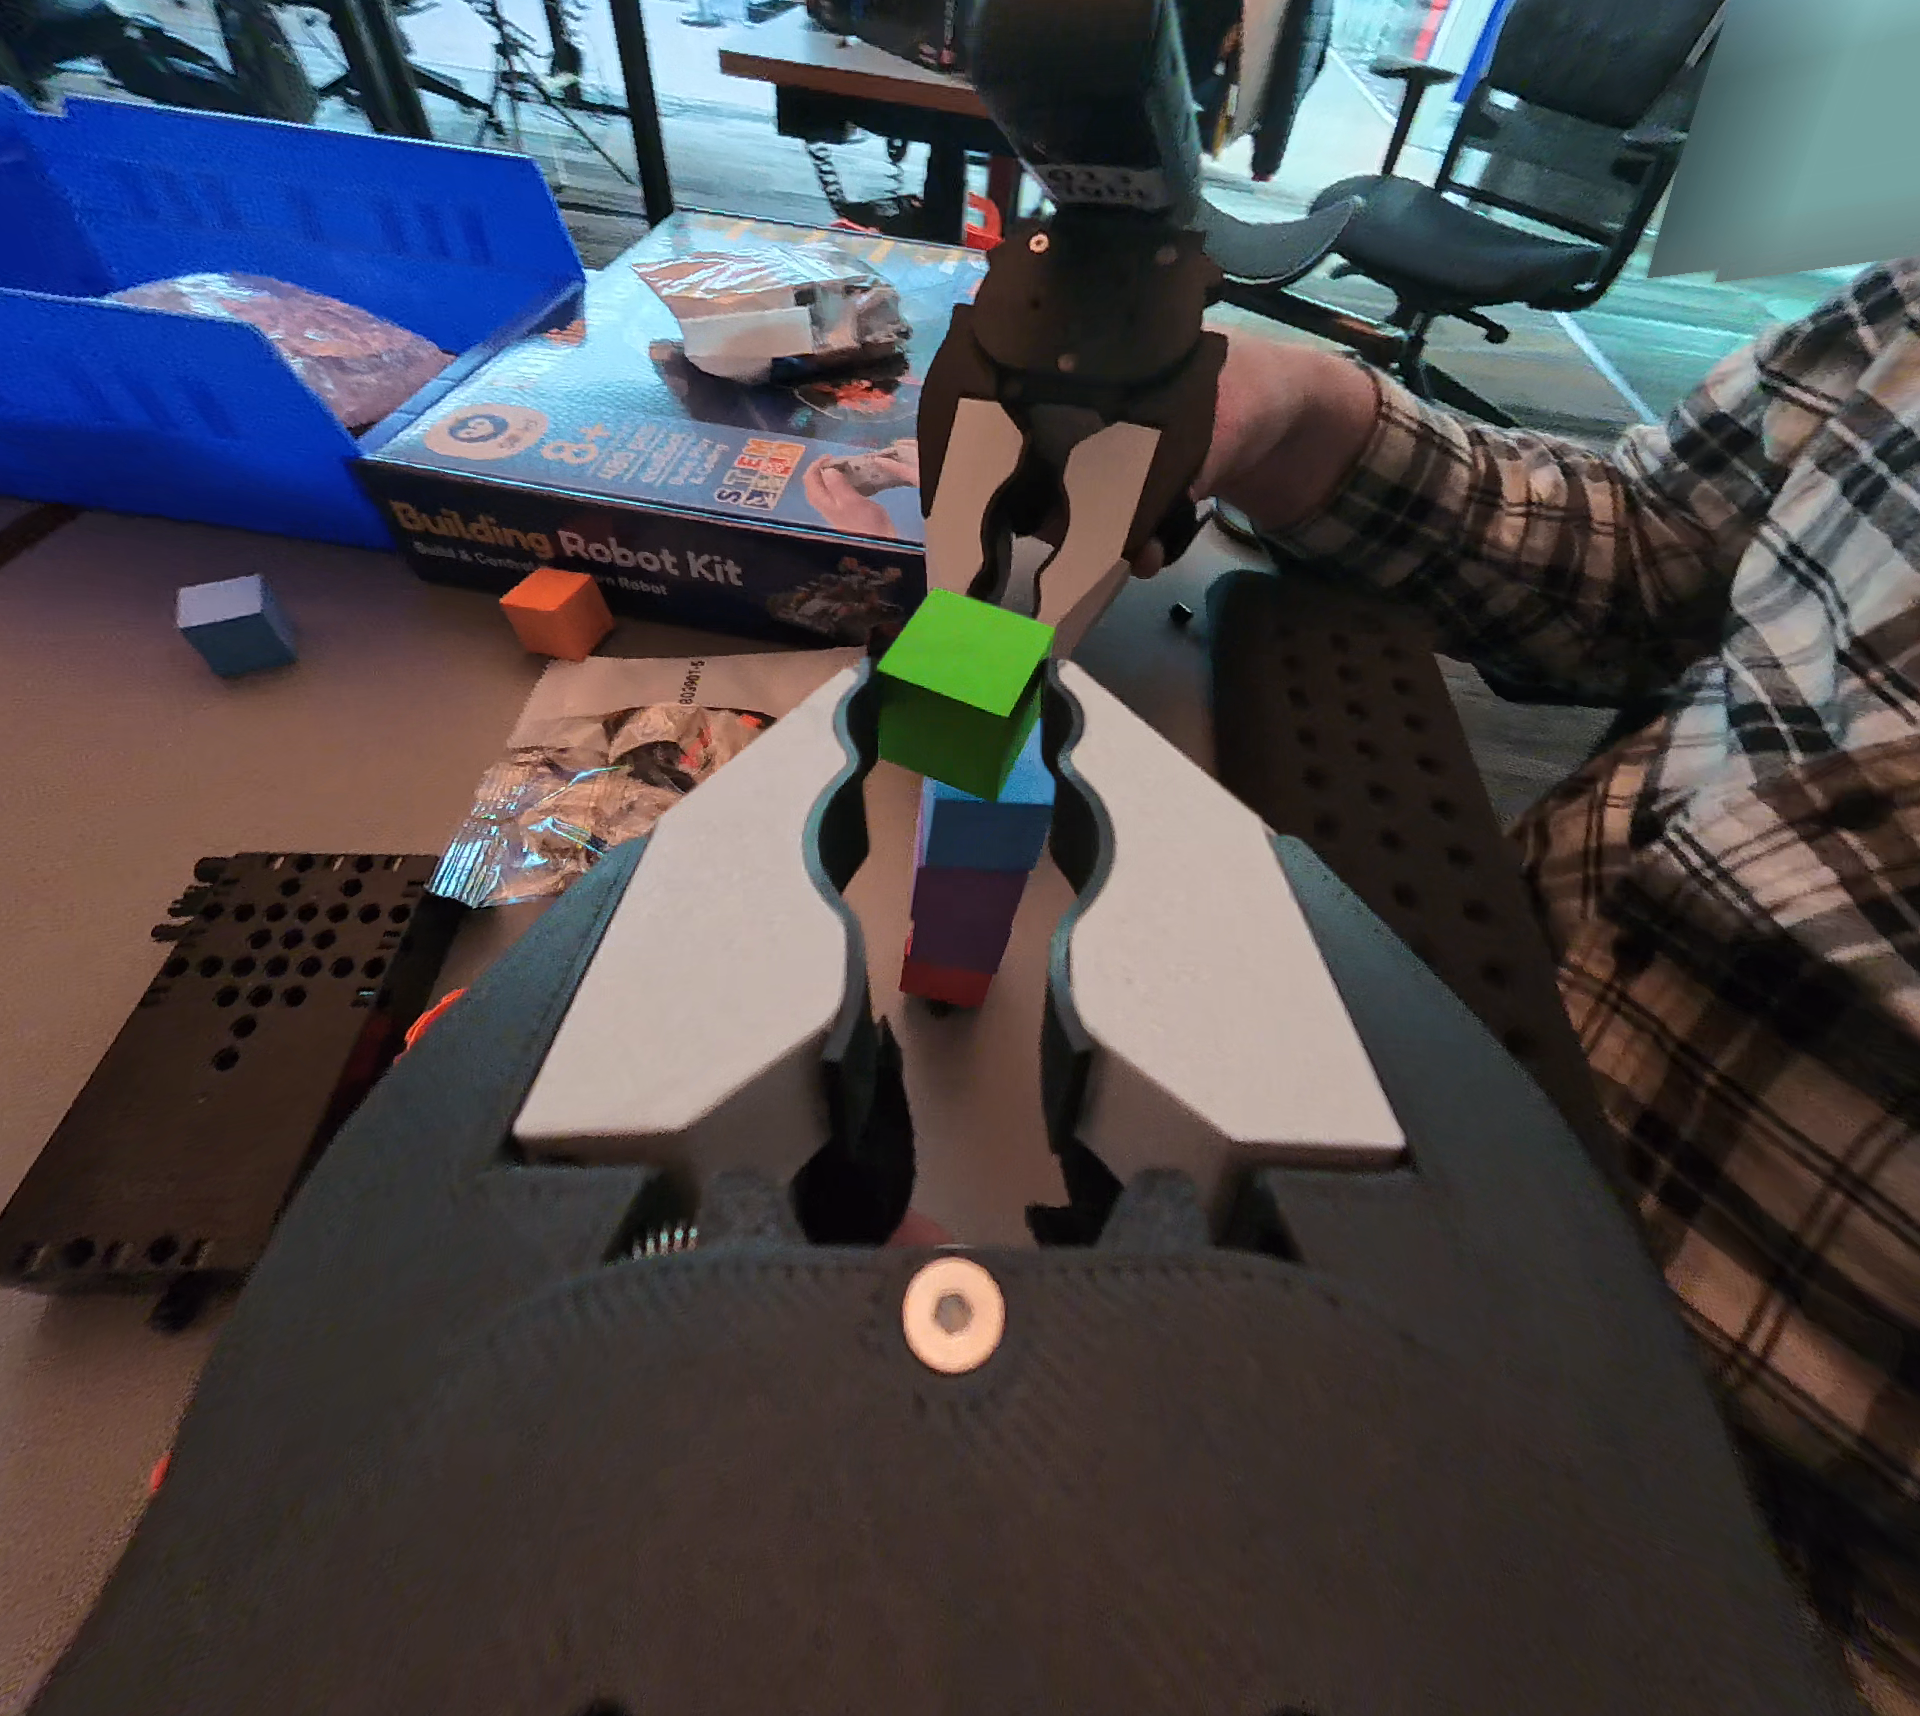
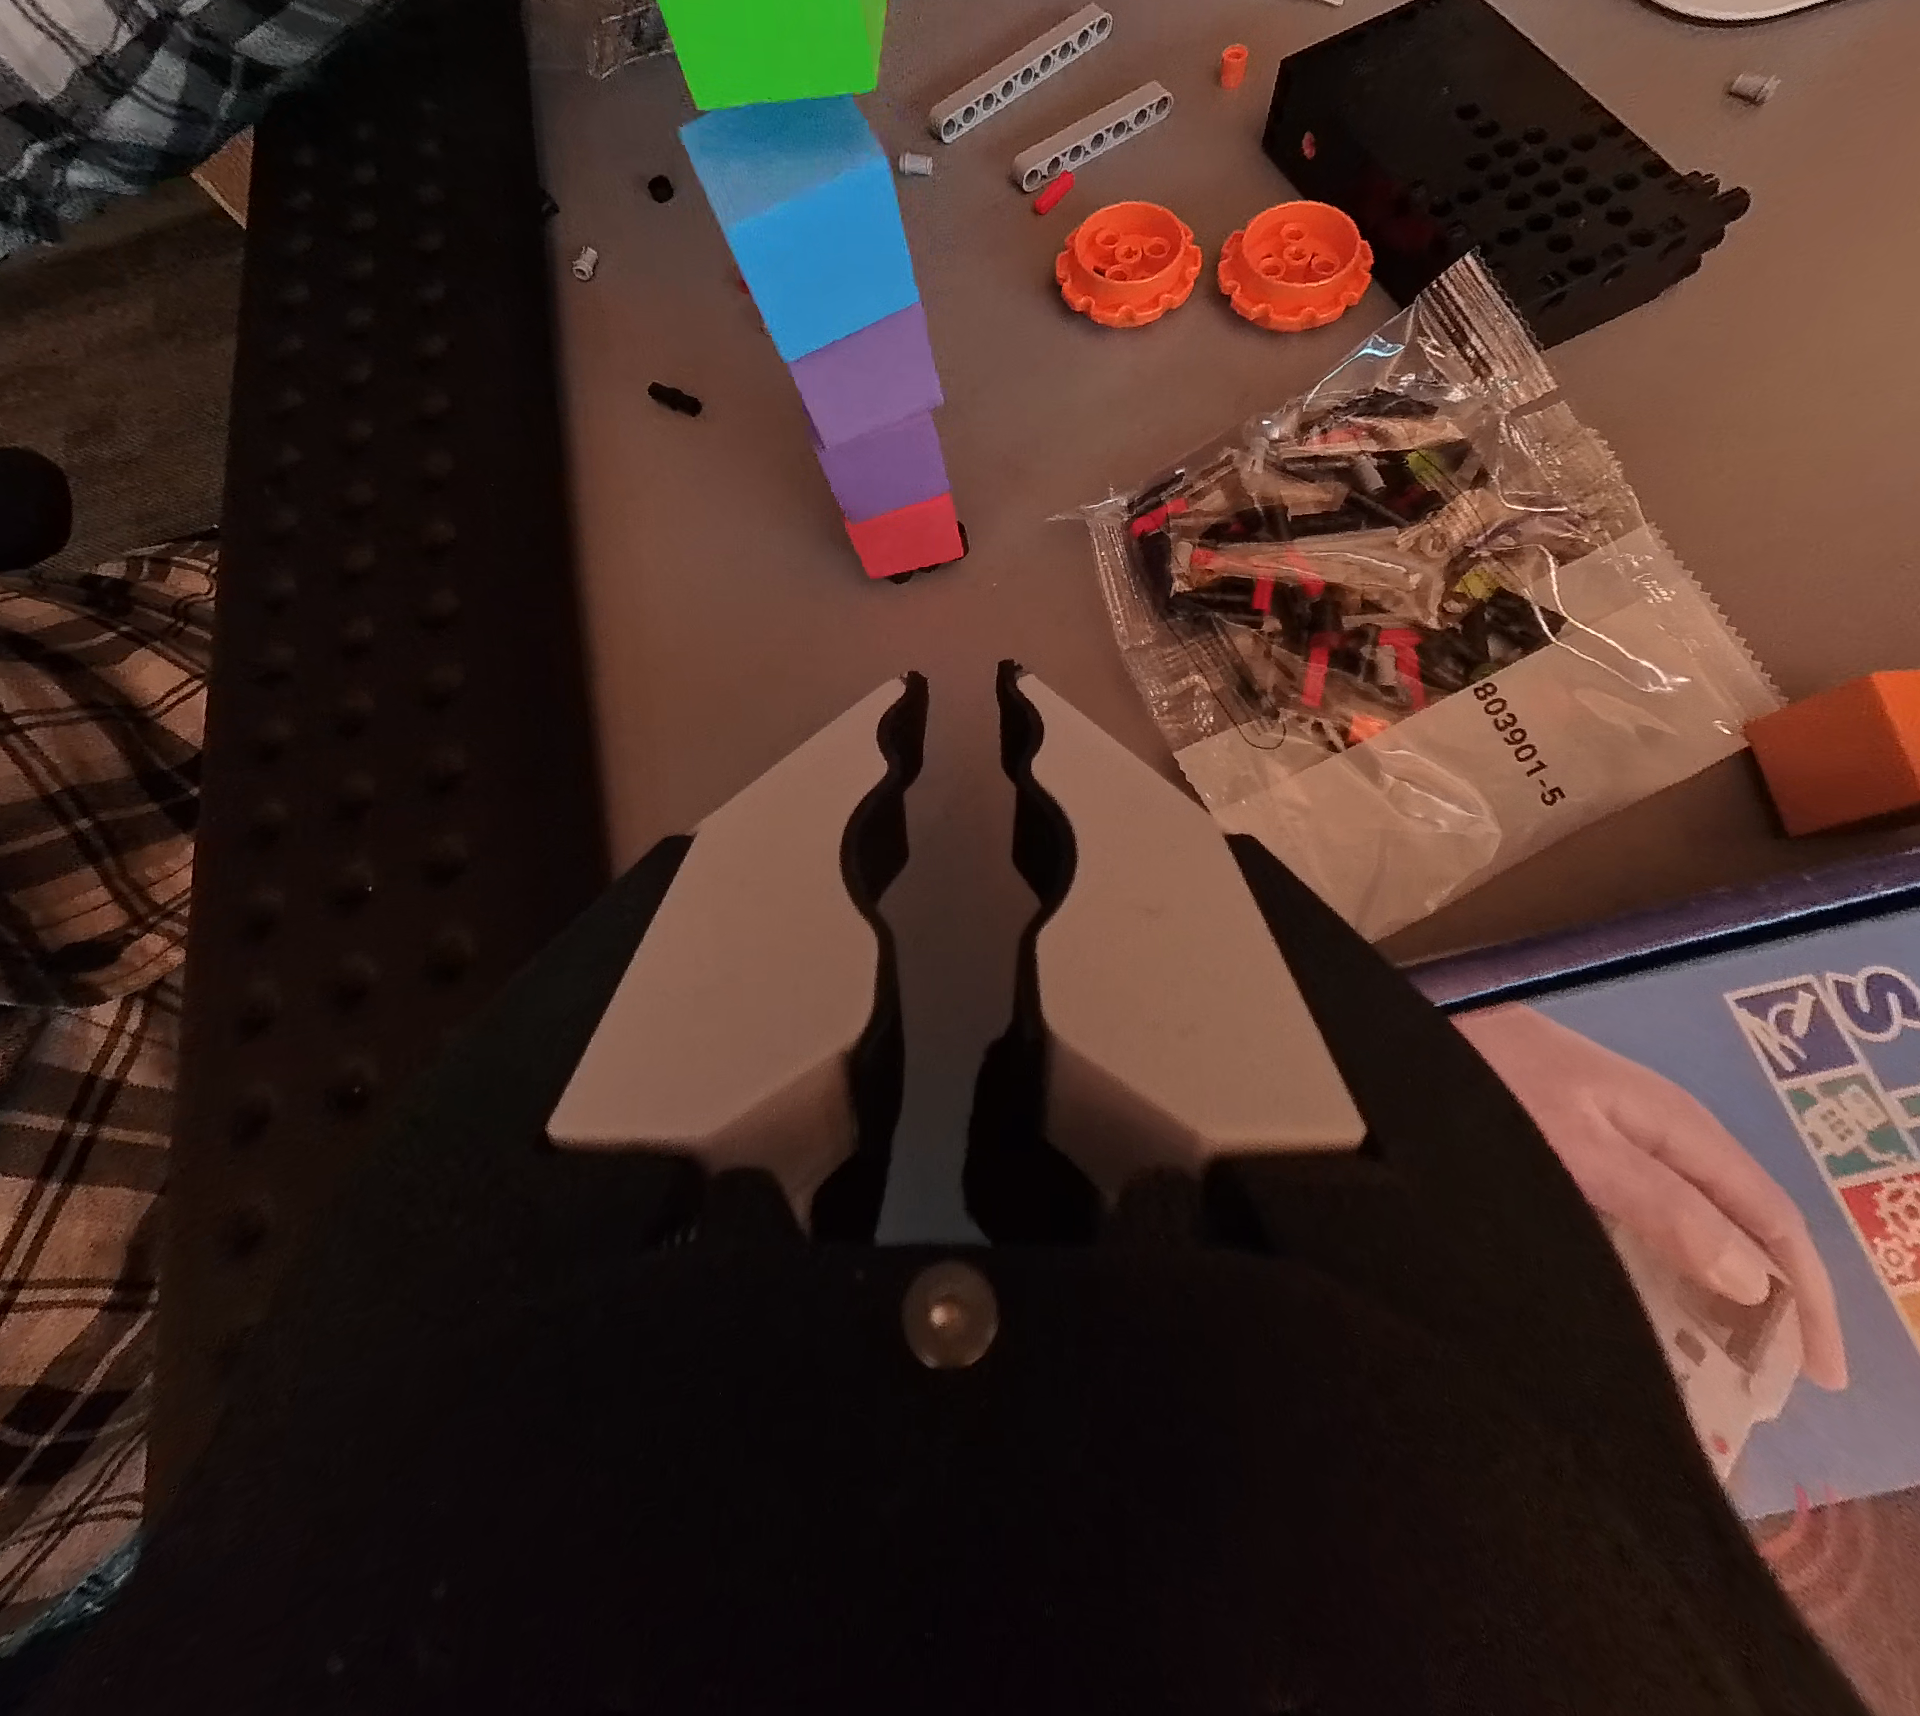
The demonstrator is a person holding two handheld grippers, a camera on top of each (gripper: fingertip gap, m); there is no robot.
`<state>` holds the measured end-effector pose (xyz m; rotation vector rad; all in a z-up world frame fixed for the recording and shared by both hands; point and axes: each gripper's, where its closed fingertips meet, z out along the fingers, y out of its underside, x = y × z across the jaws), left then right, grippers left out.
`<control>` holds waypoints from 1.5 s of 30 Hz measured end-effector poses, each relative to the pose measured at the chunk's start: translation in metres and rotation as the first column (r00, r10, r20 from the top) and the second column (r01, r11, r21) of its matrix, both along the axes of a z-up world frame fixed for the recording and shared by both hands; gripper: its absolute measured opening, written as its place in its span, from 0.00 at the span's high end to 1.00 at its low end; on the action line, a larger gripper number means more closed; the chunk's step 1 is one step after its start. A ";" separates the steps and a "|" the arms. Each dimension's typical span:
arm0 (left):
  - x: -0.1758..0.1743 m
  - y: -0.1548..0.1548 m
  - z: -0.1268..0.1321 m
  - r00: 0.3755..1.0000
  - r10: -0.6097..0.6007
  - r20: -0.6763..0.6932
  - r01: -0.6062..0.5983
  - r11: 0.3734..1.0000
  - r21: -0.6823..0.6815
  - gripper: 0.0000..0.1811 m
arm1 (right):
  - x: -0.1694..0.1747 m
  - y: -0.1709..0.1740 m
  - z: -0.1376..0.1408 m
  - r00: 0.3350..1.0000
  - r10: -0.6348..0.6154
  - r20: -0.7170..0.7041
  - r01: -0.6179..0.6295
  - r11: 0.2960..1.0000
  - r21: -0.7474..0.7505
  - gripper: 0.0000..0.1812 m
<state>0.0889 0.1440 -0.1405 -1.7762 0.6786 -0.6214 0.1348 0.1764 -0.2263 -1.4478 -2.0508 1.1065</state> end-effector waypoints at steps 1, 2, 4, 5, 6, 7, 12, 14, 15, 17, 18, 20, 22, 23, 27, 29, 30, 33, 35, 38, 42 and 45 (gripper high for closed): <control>0.002 -0.001 0.000 1.000 0.012 -0.006 -0.012 1.000 0.011 0.84 | 0.000 0.000 0.000 1.000 0.001 0.000 -0.001 1.000 0.001 0.93; 0.004 0.000 0.001 0.999 0.034 -0.013 -0.033 0.999 0.026 0.84 | 0.000 -0.001 0.000 1.000 0.004 0.000 -0.004 1.000 0.002 0.93; 0.001 0.004 -0.001 0.994 0.108 -0.032 -0.107 0.994 0.022 0.84 | -0.001 -0.002 0.000 1.000 0.006 0.001 -0.006 1.000 0.004 0.93; 0.001 0.004 -0.001 0.991 0.130 -0.033 -0.129 0.991 0.023 0.84 | -0.001 -0.002 -0.001 1.000 0.006 0.002 -0.006 1.000 0.004 0.93; 0.001 0.005 0.000 0.987 0.157 -0.026 -0.157 0.987 0.027 0.84 | -0.001 -0.002 -0.001 1.000 0.004 0.002 -0.004 1.000 0.003 0.93; -0.001 0.006 -0.001 0.982 0.187 -0.022 -0.187 0.982 0.021 0.84 | -0.001 -0.001 0.000 1.000 0.003 0.000 -0.003 1.000 0.002 0.93; 0.000 0.003 -0.005 0.954 0.296 -0.051 -0.295 0.955 0.022 0.84 | 0.000 -0.001 0.001 1.000 0.001 -0.006 -0.001 1.000 0.000 0.93; 0.002 0.002 -0.004 0.944 0.326 -0.048 -0.325 0.945 0.030 0.84 | -0.001 -0.002 0.001 1.000 0.005 -0.004 -0.005 1.000 0.002 0.93; 0.003 0.002 -0.004 0.940 0.337 -0.049 -0.336 0.941 0.023 0.84 | -0.001 -0.002 0.001 1.000 0.006 -0.004 -0.006 1.000 0.003 0.93; 0.004 0.002 -0.005 0.933 0.356 -0.056 -0.355 0.934 0.034 0.84 | -0.001 -0.002 0.001 1.000 0.006 -0.005 -0.006 1.000 0.002 0.93; 0.003 0.002 -0.007 0.927 0.369 -0.074 -0.367 0.930 0.038 0.84 | -0.001 -0.002 0.001 1.000 0.005 -0.006 -0.005 1.000 0.002 0.93; 0.004 0.002 -0.008 0.924 0.371 -0.086 -0.369 0.928 0.047 0.84 | 0.000 -0.002 0.002 1.000 0.003 -0.009 -0.003 1.000 0.000 0.93; 0.003 0.002 -0.009 0.921 0.379 -0.089 -0.376 0.925 0.050 0.84 | 0.000 -0.002 0.002 1.000 0.003 -0.010 -0.003 1.000 0.000 0.93; 0.004 0.001 -0.010 0.925 0.368 -0.089 -0.366 0.930 0.042 0.84 | 0.000 -0.002 0.002 1.000 0.004 -0.010 -0.004 1.000 0.000 0.93; 0.003 0.001 -0.012 0.921 0.378 -0.091 -0.376 0.926 0.039 0.83 | 0.000 -0.002 0.003 1.000 0.007 -0.011 -0.007 1.000 0.001 0.93; 0.003 0.001 -0.012 0.924 0.371 -0.088 -0.369 0.929 0.035 0.81 | 0.000 -0.002 0.003 1.000 0.005 -0.013 -0.005 1.000 0.000 0.93; 0.003 0.000 -0.012 0.926 0.368 -0.088 -0.366 0.930 0.036 0.80 | 0.000 -0.002 0.003 1.000 0.004 -0.013 -0.004 1.000 0.000 0.93; 0.003 -0.005 -0.005 0.932 0.348 -0.098 -0.344 0.937 0.055 0.75 | 0.001 0.000 0.007 1.000 -0.004 -0.021 0.004 1.000 0.007 0.93; -0.003 -0.010 0.003 0.936 0.337 -0.098 -0.331 0.941 0.077 0.72 | 0.001 0.004 0.016 0.999 -0.026 -0.037 0.027 0.999 0.027 0.93; -0.020 -0.013 0.013 0.936 0.336 -0.100 -0.325 0.939 0.115 0.70 | -0.002 0.026 0.037 0.995 -0.094 -0.036 0.097 0.991 0.089 0.91; -0.057 -0.005 0.031 0.932 0.361 -0.022 -0.352 0.921 0.167 0.72 | -0.015 0.069 0.054 0.981 -0.185 0.059 0.165 0.955 0.245 0.82; -0.087 0.009 0.027 0.913 0.405 0.041 -0.406 0.898 0.170 0.74 | -0.035 0.101 0.053 0.968 -0.199 0.151 0.129 0.917 0.378 0.79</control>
